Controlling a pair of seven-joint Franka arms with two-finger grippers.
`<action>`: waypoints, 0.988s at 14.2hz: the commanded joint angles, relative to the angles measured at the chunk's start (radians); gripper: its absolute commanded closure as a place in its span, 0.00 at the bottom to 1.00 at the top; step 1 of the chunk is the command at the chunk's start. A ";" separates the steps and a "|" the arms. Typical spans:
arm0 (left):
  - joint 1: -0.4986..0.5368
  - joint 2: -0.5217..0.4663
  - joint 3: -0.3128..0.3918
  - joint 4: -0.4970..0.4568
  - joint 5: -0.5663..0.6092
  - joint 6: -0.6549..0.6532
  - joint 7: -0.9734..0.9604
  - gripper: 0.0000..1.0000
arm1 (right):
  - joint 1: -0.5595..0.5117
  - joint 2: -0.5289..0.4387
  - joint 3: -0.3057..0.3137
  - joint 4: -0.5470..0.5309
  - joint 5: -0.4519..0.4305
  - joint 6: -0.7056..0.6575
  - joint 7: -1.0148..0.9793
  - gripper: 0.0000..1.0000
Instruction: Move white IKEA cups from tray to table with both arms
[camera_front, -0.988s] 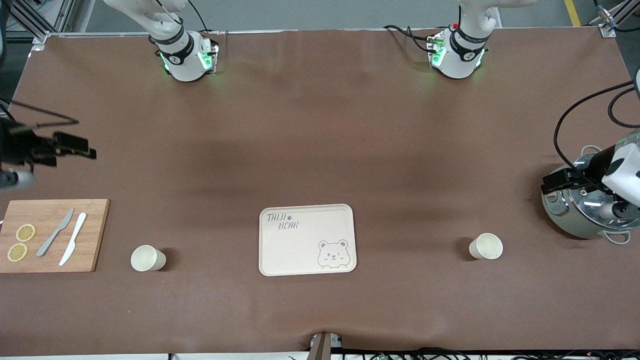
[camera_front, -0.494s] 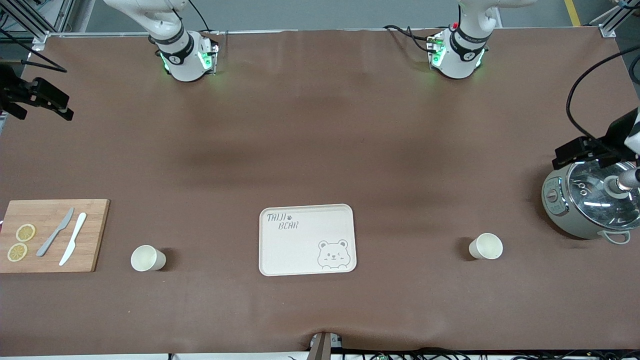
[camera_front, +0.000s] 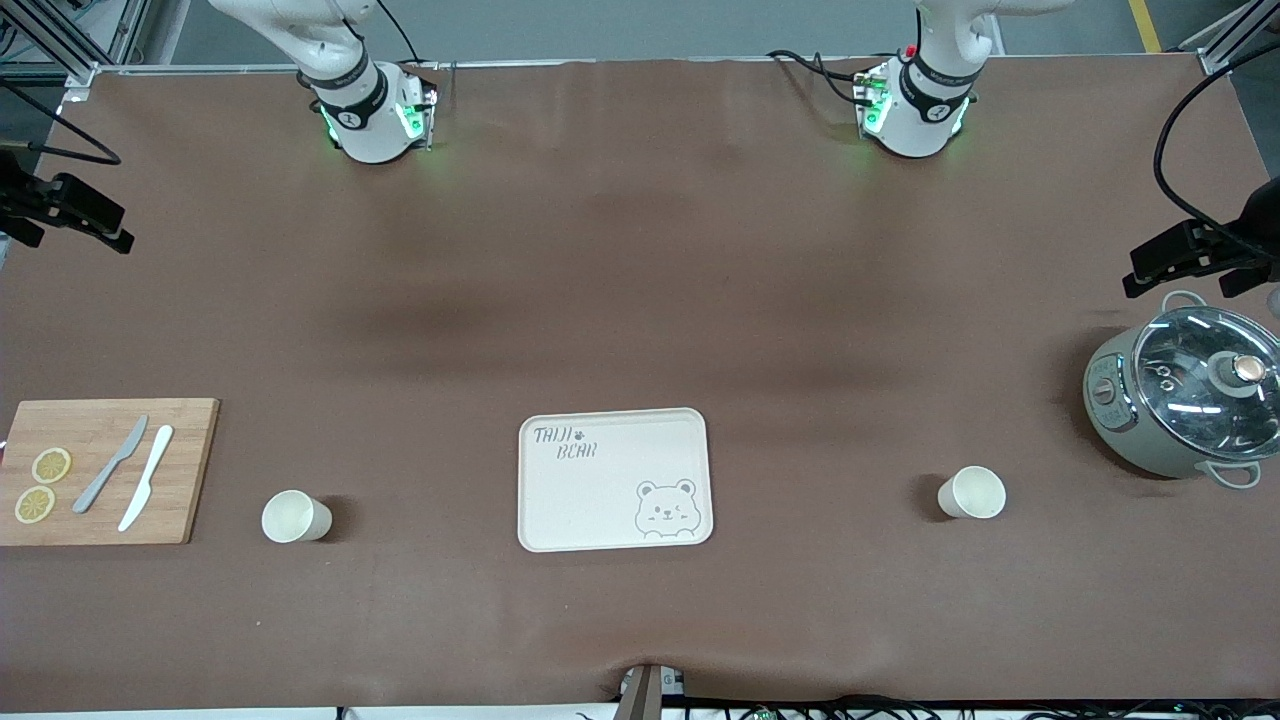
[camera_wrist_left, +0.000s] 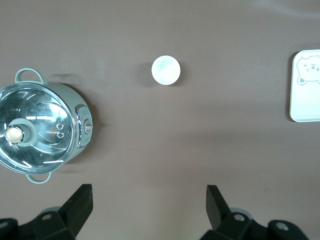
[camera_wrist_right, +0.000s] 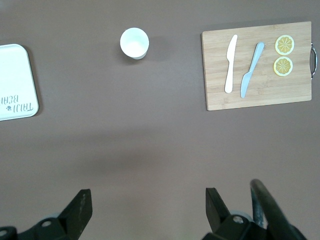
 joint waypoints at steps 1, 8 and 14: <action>0.012 -0.026 -0.005 -0.019 0.013 -0.010 0.021 0.00 | -0.018 -0.012 0.009 -0.012 0.016 0.004 0.016 0.00; 0.011 -0.026 -0.007 -0.019 0.013 -0.010 0.021 0.00 | -0.034 -0.014 0.009 -0.012 0.032 0.004 0.014 0.00; 0.011 -0.026 -0.005 -0.021 0.013 -0.010 0.021 0.00 | -0.034 -0.011 0.009 -0.014 0.033 0.007 0.014 0.00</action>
